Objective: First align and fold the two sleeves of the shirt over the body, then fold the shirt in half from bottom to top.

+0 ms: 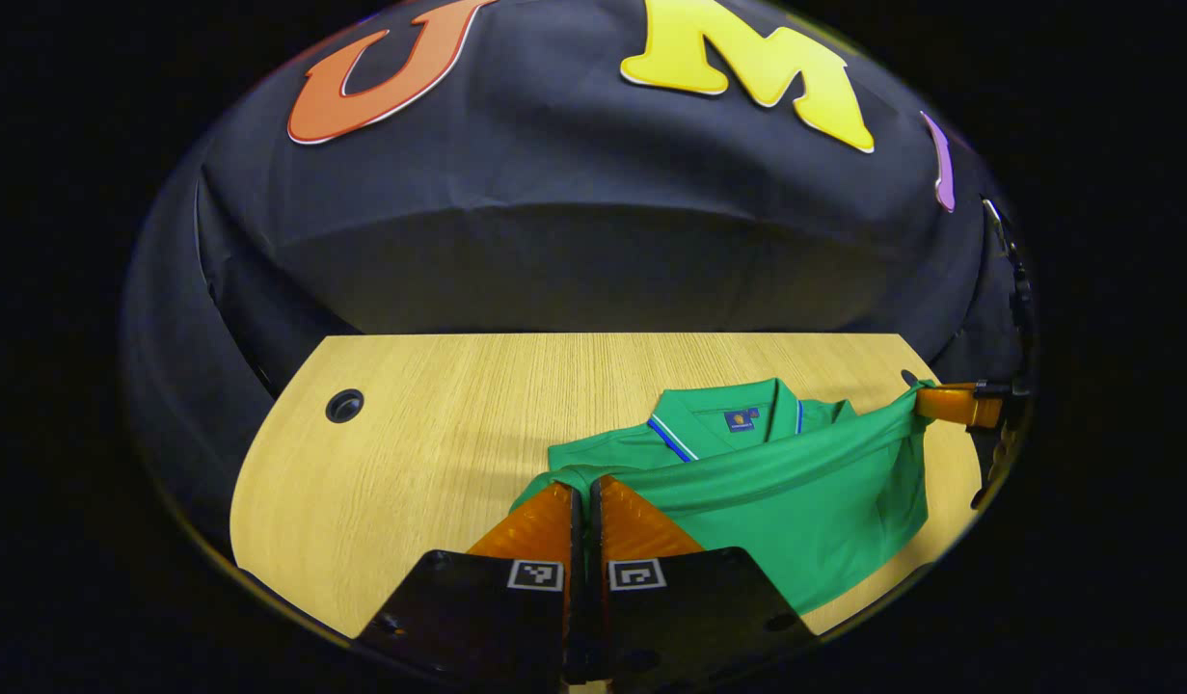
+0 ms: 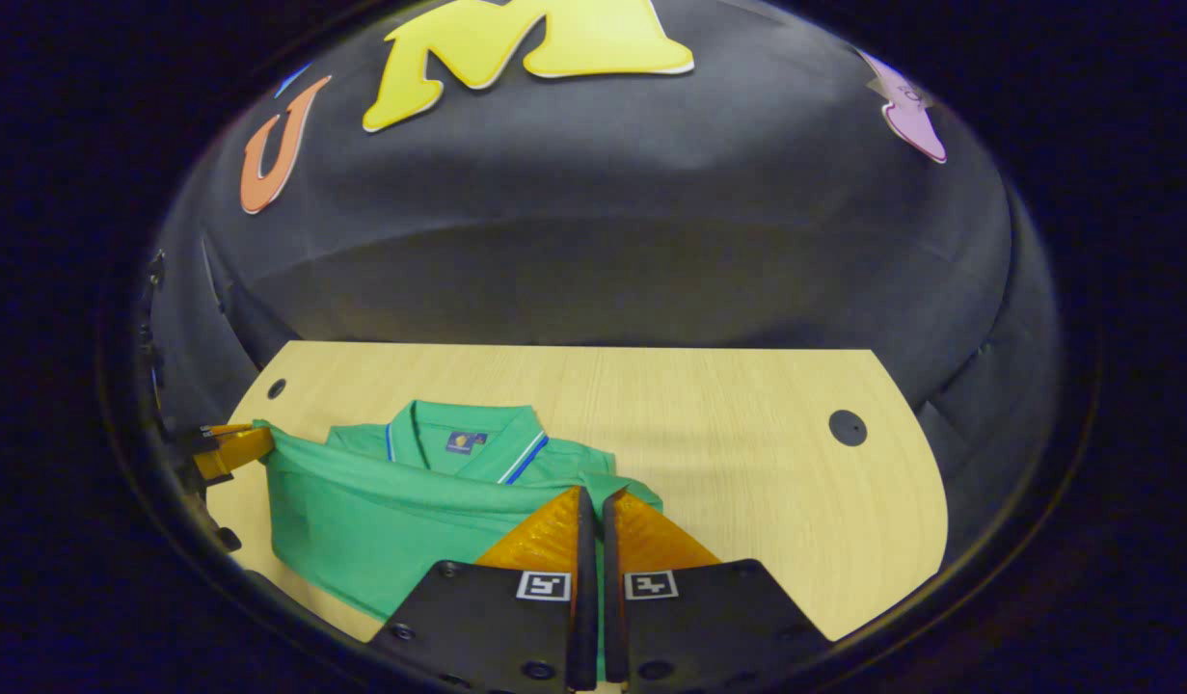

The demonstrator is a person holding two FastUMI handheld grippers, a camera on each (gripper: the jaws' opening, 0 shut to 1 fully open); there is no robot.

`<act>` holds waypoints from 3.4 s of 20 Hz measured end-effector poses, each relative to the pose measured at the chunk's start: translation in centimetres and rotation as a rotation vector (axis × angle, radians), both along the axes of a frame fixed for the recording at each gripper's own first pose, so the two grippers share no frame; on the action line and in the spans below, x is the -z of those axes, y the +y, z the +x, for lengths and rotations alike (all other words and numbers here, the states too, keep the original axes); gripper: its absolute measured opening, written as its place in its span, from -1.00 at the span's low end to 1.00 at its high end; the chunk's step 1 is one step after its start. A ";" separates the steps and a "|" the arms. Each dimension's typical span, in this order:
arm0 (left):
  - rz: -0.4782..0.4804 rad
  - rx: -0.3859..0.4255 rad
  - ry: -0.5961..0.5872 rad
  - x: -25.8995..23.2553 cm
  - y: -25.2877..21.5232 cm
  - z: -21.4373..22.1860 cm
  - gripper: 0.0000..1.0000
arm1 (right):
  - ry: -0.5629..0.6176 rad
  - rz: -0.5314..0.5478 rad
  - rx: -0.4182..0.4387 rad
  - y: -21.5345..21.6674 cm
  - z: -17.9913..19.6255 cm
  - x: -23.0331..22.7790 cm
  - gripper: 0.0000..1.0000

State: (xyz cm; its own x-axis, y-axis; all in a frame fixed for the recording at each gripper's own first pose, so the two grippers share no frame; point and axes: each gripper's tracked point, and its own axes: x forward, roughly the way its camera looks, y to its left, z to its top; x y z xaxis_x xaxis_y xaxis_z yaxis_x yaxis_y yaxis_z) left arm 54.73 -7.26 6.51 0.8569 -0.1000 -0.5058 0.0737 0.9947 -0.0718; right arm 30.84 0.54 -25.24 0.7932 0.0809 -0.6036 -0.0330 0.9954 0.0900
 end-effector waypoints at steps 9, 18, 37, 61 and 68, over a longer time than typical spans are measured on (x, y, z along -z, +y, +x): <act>0.112 0.010 0.040 4.2 -0.5 4.1 -0.89 | 0.033 -0.024 0.024 0.3 4.6 6.0 -0.87; 0.135 -0.017 0.052 4.7 0.4 4.2 -0.53 | 0.031 -0.037 0.098 -1.3 5.3 6.4 -0.20; 0.122 -0.074 -0.248 -18.4 0.1 -12.4 0.98 | -0.346 -0.089 0.116 -4.1 -13.4 -21.6 0.94; 0.025 -0.117 -0.513 -27.0 -2.0 -31.5 0.98 | -0.599 -0.032 -0.082 5.0 -33.4 -29.1 0.90; 0.031 -0.093 -0.538 -27.4 -2.1 -31.3 0.98 | -0.589 -0.051 -0.108 6.5 -33.3 -28.7 0.94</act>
State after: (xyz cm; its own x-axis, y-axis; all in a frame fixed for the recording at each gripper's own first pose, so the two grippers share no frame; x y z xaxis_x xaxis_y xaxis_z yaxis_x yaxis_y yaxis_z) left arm 23.48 -9.37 33.90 1.0000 -0.0035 0.0053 0.0036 0.9998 -0.0191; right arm -2.44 7.07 3.47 0.9842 0.1626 -0.0701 -0.1644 0.9862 -0.0216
